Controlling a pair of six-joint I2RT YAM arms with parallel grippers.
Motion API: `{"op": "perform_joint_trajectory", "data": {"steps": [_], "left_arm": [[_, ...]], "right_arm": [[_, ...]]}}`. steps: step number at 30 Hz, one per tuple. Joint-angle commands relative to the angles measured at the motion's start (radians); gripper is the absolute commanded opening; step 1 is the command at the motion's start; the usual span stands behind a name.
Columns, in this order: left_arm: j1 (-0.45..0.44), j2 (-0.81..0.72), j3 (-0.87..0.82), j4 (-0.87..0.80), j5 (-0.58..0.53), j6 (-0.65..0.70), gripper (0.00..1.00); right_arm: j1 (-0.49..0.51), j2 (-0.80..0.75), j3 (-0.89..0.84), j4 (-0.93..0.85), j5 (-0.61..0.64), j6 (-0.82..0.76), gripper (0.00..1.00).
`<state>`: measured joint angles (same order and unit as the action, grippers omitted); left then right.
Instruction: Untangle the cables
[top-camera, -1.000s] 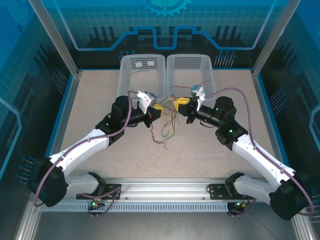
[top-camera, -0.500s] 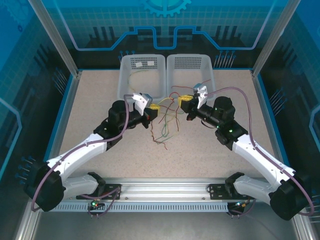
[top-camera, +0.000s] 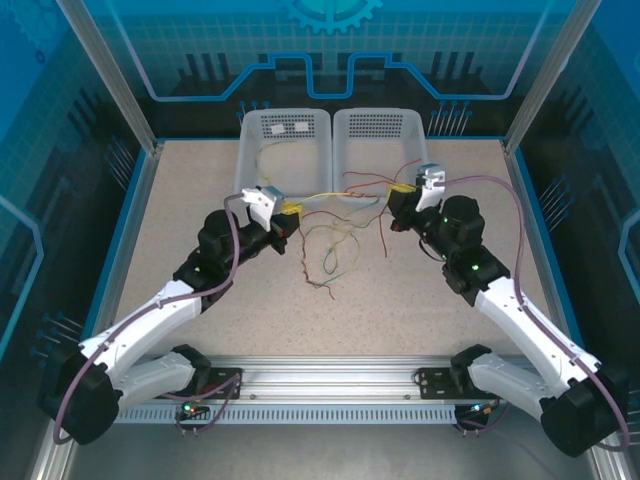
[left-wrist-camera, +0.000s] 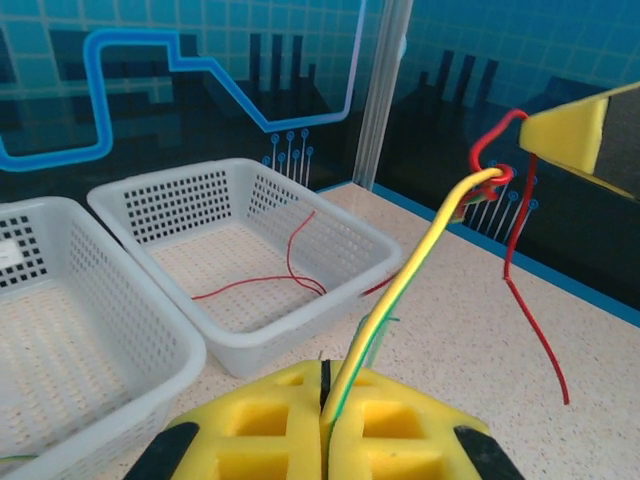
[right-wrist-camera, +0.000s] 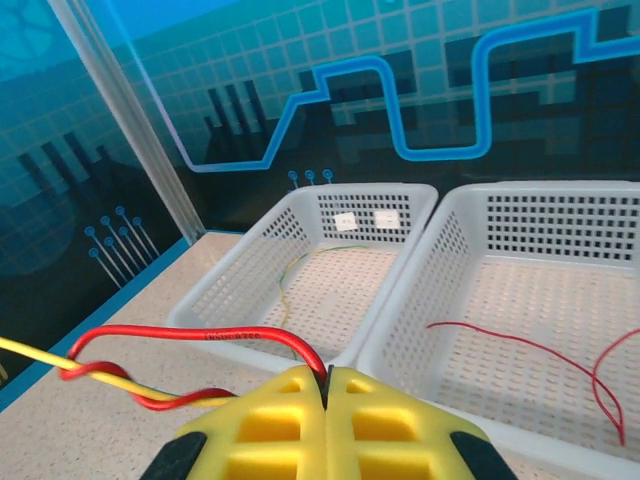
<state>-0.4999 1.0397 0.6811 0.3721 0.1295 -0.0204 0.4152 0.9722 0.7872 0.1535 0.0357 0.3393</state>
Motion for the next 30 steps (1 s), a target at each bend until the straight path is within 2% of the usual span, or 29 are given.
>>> {"op": "perform_joint_trajectory", "data": {"steps": [1,10,21,30], "left_arm": [[0.037,-0.052,-0.028,0.010,-0.096,-0.013,0.00],[0.066,-0.125,-0.084,0.009,-0.277,-0.006,0.00],[0.128,-0.183,-0.146,0.018,-0.353,-0.044,0.00],[0.235,-0.256,-0.163,-0.045,-0.427,-0.126,0.00]], "right_arm": [[-0.057,-0.046,-0.026,-0.034,0.131,0.030,0.00],[-0.145,-0.107,-0.042,-0.091,0.164,0.029,0.00],[-0.224,-0.128,-0.050,-0.121,0.163,0.041,0.00],[-0.284,-0.127,-0.032,-0.183,0.210,0.067,0.00]]}}
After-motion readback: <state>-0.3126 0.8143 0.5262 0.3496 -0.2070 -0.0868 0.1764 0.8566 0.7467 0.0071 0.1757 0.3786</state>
